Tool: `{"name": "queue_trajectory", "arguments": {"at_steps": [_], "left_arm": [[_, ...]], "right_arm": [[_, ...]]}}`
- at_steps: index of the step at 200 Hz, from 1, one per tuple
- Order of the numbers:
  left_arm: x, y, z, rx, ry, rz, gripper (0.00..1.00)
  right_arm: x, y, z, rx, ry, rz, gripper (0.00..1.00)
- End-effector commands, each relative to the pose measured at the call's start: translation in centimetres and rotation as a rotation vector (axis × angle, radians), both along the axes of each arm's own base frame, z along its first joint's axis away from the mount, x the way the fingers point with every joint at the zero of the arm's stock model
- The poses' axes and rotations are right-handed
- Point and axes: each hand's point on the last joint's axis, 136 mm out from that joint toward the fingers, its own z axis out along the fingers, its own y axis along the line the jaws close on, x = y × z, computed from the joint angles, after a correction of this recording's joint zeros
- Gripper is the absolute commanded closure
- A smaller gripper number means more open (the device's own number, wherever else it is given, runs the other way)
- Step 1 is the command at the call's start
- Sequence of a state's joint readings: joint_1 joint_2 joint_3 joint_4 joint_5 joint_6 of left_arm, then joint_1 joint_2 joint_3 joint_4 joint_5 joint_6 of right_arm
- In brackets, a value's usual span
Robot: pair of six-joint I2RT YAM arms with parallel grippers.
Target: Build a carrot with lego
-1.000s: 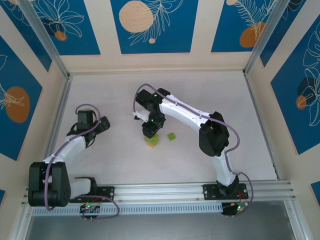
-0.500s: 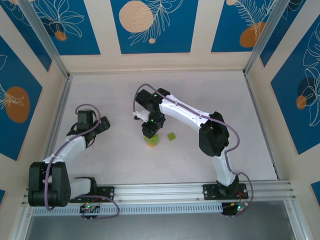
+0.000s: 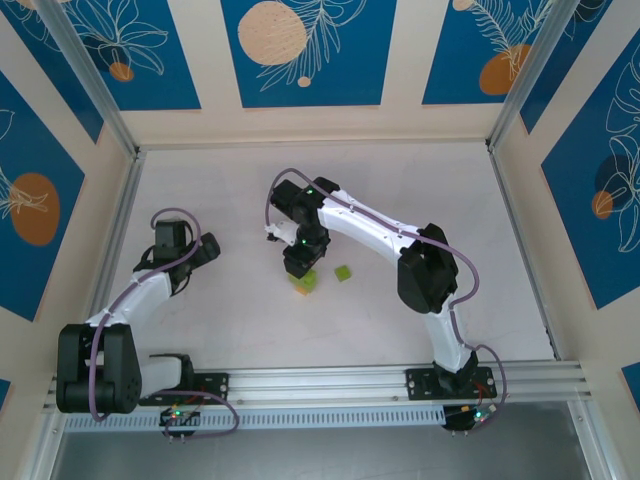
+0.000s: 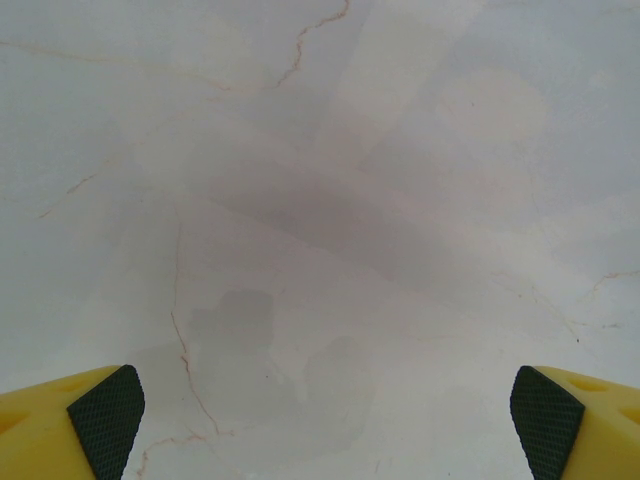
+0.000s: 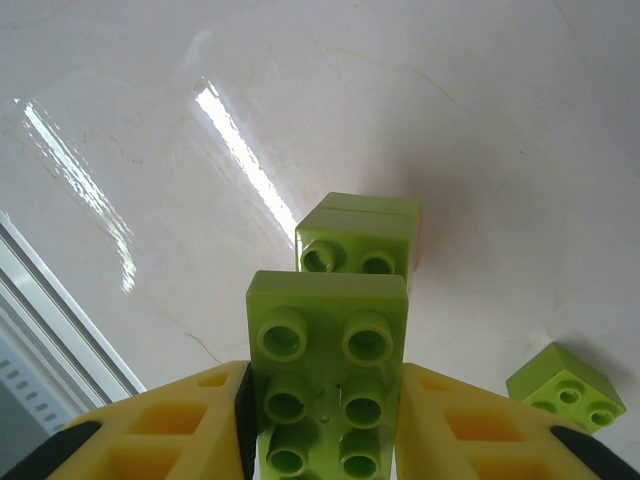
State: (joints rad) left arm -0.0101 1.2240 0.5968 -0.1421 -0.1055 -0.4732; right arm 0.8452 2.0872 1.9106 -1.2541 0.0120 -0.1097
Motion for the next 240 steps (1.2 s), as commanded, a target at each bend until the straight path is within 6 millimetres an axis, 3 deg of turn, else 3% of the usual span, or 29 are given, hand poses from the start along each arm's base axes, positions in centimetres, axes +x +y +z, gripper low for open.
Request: {"name": "queue_trajectory", "arguments": {"at_steps": [1, 46, 82, 154, 240], "left_arm": [[-0.3, 0.6, -0.2, -0.005, 0.000, 0.025, 0.03], [-0.3, 0.6, -0.3, -0.005, 0.004, 0.026, 0.03], [-0.3, 0.6, -0.3, -0.004, 0.005, 0.026, 0.03], [-0.4, 0.6, -0.4, -0.005, 0.003, 0.027, 0.03], [-0.5, 0.6, -0.4, -0.007, 0.004, 0.027, 0.03]], "right_arm": [[-1.8, -0.9, -2.2, -0.085, 0.068, 0.032, 0.62], [-2.3, -1.3, -3.6, -0.130, 0.076, 0.033, 0.62], [-2.5, -0.4, -3.2, -0.100, 0.084, 0.026, 0.62], [-2.6, -2.7, -4.3, -0.241, 0.032, 0.011, 0.63], [-3.7, -3.3, -6.1, -0.314, 0.047, 0.035, 0.63]]}}
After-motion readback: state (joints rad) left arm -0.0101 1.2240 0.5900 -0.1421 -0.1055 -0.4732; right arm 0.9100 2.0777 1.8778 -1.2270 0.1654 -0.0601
